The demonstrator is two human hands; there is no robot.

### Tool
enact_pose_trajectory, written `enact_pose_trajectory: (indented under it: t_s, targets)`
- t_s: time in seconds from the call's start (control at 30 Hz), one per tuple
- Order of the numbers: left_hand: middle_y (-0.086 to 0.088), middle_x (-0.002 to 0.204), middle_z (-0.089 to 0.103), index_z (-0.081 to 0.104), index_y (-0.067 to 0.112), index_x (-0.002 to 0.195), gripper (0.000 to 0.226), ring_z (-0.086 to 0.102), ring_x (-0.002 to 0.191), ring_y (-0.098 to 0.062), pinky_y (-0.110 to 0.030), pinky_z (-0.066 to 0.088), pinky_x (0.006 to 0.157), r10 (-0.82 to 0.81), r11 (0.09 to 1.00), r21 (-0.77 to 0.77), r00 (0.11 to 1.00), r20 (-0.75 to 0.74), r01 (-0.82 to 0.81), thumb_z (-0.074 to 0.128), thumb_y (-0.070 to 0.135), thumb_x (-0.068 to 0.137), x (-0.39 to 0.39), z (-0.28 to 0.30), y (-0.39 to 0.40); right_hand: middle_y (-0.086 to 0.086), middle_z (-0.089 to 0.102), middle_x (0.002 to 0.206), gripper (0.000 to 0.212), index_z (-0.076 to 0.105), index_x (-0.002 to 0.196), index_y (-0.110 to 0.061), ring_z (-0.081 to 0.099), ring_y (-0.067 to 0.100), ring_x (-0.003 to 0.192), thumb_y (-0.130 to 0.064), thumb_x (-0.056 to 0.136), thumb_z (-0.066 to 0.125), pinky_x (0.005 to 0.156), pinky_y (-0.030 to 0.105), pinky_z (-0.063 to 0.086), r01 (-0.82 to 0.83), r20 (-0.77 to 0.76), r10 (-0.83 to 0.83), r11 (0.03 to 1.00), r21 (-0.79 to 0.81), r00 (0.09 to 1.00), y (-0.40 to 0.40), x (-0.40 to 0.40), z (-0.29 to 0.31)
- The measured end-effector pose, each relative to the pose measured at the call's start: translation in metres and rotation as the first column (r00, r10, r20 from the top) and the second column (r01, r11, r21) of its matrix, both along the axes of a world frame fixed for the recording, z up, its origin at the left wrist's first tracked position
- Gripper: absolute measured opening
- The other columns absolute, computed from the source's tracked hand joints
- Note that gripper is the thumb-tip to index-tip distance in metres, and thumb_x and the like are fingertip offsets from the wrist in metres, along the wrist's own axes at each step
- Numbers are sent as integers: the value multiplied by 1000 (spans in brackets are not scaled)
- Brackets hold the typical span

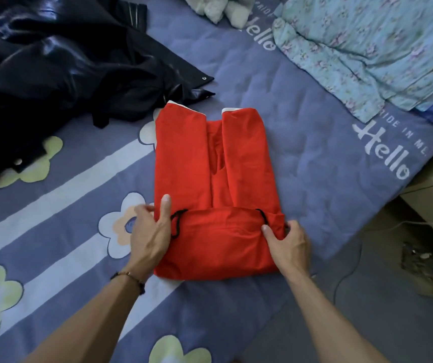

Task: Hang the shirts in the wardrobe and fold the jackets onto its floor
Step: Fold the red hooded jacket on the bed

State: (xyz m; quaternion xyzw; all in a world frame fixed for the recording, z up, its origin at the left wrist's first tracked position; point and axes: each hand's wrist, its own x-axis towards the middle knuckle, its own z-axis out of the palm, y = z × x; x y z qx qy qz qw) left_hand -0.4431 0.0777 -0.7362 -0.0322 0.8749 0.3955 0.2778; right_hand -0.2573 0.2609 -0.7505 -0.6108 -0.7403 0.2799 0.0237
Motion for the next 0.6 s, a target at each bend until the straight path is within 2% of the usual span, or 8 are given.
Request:
enact_pose_trajectory:
  t_s: [0.07, 0.17, 0.27, 0.4, 0.43, 0.5, 0.53, 0.6]
  targets:
    - [0, 106, 58, 53, 20, 101, 50, 53, 105, -23, -34, 34, 89, 75, 991, 101, 991, 112, -86, 33, 65, 96, 17, -2, -15, 19, 64, 100, 51, 60, 95, -8, 60, 38, 100, -56, 80, 67, 87, 44, 48, 54, 44, -52, 998, -27, 998, -1, 0, -1]
    - [5, 107, 65, 62, 28, 105, 41, 59, 106, -19, -35, 42, 89, -126, 987, 106, 989, 76, 117, 48, 64, 91, 39, -14, -33, 21, 67, 95, 56, 60, 87, -7, 61, 40, 98, -64, 84, 57, 88, 48, 48, 46, 130, -45, 999, 1, 991, -6, 2, -3]
    - [-2, 98, 68, 63, 19, 102, 28, 63, 100, -27, -36, 43, 79, -167, 981, 91, 985, -49, 171, 52, 45, 97, 36, -23, -29, 23, 66, 93, 41, 57, 88, -5, 60, 42, 93, -45, 94, 55, 79, 44, 44, -41, -42, 42, 999, 10, 998, -6, 1, -2]
    - [-5, 90, 64, 57, 16, 91, 49, 61, 93, -33, -39, 41, 79, -164, 986, -4, 976, -142, 165, 30, 56, 99, 21, -28, -23, 28, 64, 93, 35, 52, 82, -7, 59, 45, 92, -35, 101, 45, 76, 44, 41, -115, -148, 111, 993, -17, 983, 7, -5, -7]
    - [-8, 92, 65, 57, 16, 89, 57, 60, 94, -34, -41, 43, 82, -172, 985, -36, 975, -140, 168, 23, 61, 97, 19, -30, -24, 29, 64, 100, 36, 55, 86, -5, 59, 45, 98, -35, 102, 43, 79, 43, 41, -122, -140, 115, 992, -38, 983, 10, -6, -7]
    - [-13, 95, 67, 56, 17, 83, 69, 60, 94, -35, -46, 45, 87, -172, 982, -94, 980, -102, 162, 13, 70, 92, 18, -32, -27, 29, 62, 120, 44, 61, 107, 2, 55, 43, 115, -36, 103, 41, 91, 42, 41, -118, -93, 111, 991, -65, 989, 13, -8, -5]
    - [-13, 90, 66, 53, 17, 77, 70, 59, 90, -35, -46, 45, 86, -162, 981, -116, 985, -63, 154, 12, 72, 91, 18, -31, -27, 29, 59, 126, 49, 60, 116, 5, 53, 43, 120, -38, 103, 41, 96, 43, 40, -108, -58, 104, 992, -71, 993, 13, -9, -3]
    - [-9, 73, 60, 46, 15, 65, 67, 56, 77, -33, -44, 45, 77, -139, 977, -161, 990, 5, 138, 23, 71, 93, 16, -28, -28, 30, 59, 124, 55, 60, 114, 6, 54, 44, 117, -44, 102, 40, 93, 45, 42, -93, 36, 96, 992, -80, 995, 14, -10, 0]
